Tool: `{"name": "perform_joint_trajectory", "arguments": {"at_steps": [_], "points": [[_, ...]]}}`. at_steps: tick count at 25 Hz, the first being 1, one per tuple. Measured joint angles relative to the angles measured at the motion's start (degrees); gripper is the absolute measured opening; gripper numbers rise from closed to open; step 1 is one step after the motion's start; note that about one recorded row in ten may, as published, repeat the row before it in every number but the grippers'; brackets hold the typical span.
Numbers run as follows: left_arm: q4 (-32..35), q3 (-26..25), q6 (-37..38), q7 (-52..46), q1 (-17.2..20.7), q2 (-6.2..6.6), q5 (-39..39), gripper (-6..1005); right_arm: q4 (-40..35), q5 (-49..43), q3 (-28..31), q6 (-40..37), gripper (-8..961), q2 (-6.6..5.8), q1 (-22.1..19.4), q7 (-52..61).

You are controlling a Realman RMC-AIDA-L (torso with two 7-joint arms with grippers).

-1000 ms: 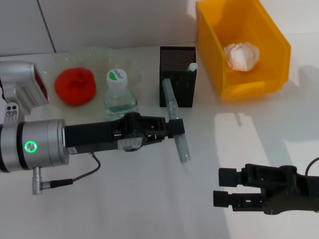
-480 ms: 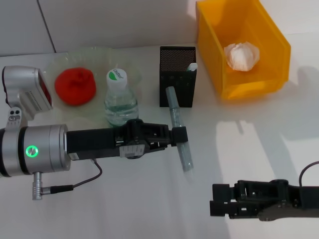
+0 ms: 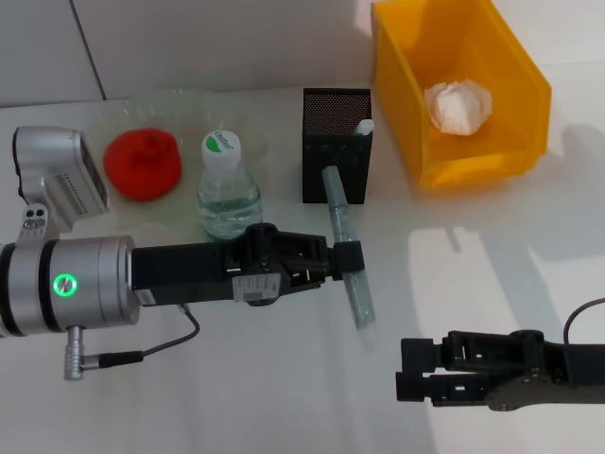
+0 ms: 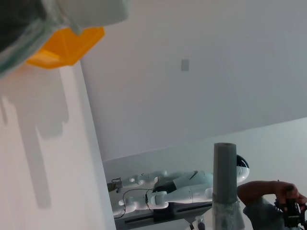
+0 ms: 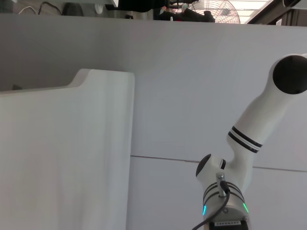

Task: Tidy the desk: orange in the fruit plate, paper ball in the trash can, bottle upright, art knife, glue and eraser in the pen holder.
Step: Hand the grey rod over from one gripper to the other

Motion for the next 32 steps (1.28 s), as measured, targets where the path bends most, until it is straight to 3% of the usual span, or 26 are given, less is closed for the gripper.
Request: {"name": "perform_joint_trajectory", "arguments": {"at_steps": [32], "points": [[0.0,1.3,0.2,-1.0,-0.8,-0.17,-0.4,134,6.2,3.3,-0.4,1.1,831,-0.72,5.0,-4.9]]}}
